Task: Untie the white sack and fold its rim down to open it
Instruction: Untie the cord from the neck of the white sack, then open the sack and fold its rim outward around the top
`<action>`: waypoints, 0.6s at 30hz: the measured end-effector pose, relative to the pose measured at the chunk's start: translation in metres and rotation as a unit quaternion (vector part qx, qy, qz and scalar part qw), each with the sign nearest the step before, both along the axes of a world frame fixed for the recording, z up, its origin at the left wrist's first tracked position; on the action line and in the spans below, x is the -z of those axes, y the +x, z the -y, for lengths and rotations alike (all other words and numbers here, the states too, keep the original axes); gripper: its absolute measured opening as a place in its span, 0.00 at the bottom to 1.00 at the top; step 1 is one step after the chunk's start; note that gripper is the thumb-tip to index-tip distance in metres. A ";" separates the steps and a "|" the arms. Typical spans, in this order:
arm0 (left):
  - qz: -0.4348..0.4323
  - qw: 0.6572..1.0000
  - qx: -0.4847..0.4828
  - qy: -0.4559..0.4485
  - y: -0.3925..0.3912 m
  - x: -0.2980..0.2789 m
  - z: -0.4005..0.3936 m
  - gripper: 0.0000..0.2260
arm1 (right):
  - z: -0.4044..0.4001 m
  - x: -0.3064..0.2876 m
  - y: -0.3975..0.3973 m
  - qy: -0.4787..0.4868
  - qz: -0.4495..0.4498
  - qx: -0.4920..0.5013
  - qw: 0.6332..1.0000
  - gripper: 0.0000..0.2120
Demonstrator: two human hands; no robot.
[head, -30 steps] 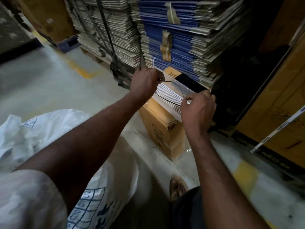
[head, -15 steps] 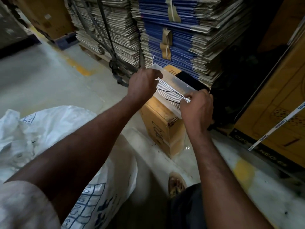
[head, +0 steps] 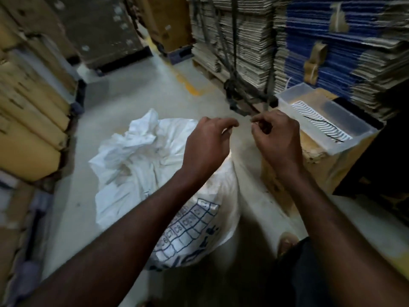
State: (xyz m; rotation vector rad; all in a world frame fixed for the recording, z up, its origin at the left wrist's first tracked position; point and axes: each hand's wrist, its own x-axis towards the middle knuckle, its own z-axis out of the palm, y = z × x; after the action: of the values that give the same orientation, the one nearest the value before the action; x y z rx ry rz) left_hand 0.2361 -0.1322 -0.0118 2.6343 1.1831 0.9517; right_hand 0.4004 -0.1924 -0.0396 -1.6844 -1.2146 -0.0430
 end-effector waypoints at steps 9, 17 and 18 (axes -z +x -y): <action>0.090 0.994 -0.064 -0.002 -0.141 -0.012 0.018 0.11 | -0.018 -0.009 -0.115 0.048 0.021 -0.121 0.991 0.04; 0.191 0.969 -0.155 0.000 -0.223 0.004 0.004 0.12 | -0.042 -0.020 -0.216 0.106 0.008 -0.220 0.970 0.06; 0.204 0.965 -0.165 -0.004 -0.229 0.006 0.001 0.13 | -0.045 -0.020 -0.223 0.103 0.015 -0.232 0.967 0.07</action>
State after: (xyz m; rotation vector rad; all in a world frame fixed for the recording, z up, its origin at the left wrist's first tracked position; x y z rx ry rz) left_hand 0.0071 -0.1334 -0.0178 2.1135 1.5211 1.4501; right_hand 0.1771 -0.1471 -0.0201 -1.1930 -1.5453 0.0897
